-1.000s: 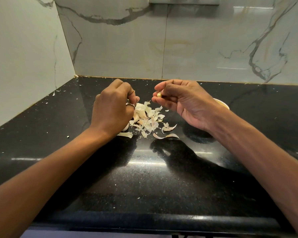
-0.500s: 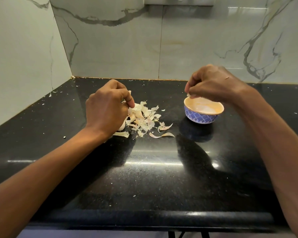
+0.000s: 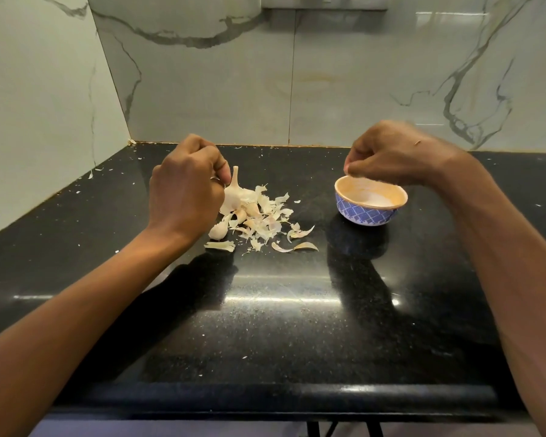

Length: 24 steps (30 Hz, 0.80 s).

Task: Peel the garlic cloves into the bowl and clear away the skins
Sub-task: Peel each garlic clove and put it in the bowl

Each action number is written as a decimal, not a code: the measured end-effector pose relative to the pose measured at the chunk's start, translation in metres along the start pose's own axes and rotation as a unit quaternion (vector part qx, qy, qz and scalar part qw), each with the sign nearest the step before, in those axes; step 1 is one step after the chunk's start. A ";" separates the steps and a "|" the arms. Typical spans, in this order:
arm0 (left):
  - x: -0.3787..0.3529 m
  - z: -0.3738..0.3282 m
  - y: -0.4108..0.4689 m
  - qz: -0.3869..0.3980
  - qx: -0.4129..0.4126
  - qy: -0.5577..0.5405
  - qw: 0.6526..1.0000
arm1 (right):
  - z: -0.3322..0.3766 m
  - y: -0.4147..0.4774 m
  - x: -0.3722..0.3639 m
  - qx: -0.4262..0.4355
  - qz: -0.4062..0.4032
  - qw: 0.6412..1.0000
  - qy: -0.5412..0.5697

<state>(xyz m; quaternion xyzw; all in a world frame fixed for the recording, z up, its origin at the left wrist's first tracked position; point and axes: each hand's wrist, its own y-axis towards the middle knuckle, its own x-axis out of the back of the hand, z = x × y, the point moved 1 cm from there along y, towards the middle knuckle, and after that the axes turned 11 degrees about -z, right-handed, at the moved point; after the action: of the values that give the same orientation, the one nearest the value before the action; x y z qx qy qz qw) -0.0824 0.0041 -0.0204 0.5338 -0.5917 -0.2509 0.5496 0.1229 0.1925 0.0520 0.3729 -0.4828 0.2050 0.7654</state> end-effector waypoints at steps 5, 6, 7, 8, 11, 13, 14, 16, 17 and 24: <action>0.004 0.000 0.001 0.008 -0.004 0.017 1.000 | 0.020 -0.001 -0.004 0.093 -0.098 0.984 0.119; 0.004 -0.001 0.001 0.011 -0.008 0.021 1.000 | 0.026 0.000 -0.006 0.107 -0.095 0.980 0.135; 0.004 -0.001 0.001 0.013 -0.015 0.027 0.999 | 0.032 0.001 -0.009 0.119 -0.087 0.978 0.147; 0.004 -0.001 0.001 0.016 -0.020 0.032 0.999 | 0.038 0.003 -0.011 0.132 -0.074 0.977 0.153; 0.002 0.001 0.001 0.019 -0.017 0.032 0.999 | 0.056 0.012 -0.018 0.177 -0.030 0.975 0.131; 0.000 0.003 0.002 0.017 -0.003 0.023 1.000 | 0.065 0.016 -0.025 0.201 -0.025 0.972 0.115; 0.000 0.003 0.002 0.017 0.005 0.017 1.000 | 0.069 0.016 -0.030 0.212 -0.039 0.969 0.117; -0.001 0.002 0.003 0.016 0.017 0.006 1.000 | 0.074 0.012 -0.040 0.232 -0.092 0.959 0.131; -0.002 0.002 0.003 0.016 0.021 0.002 1.000 | 0.076 0.007 -0.047 0.241 -0.111 0.954 0.136; -0.008 0.004 0.036 0.081 0.036 -0.036 0.995 | 0.081 -0.012 -0.080 0.282 -0.053 0.950 0.123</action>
<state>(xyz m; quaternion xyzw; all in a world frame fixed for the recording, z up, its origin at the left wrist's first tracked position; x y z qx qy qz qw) -0.1001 0.0215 0.0069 0.4941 -0.6613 -0.2031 0.5266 0.0472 0.1264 -0.0027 0.5703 -0.2869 0.3363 0.6923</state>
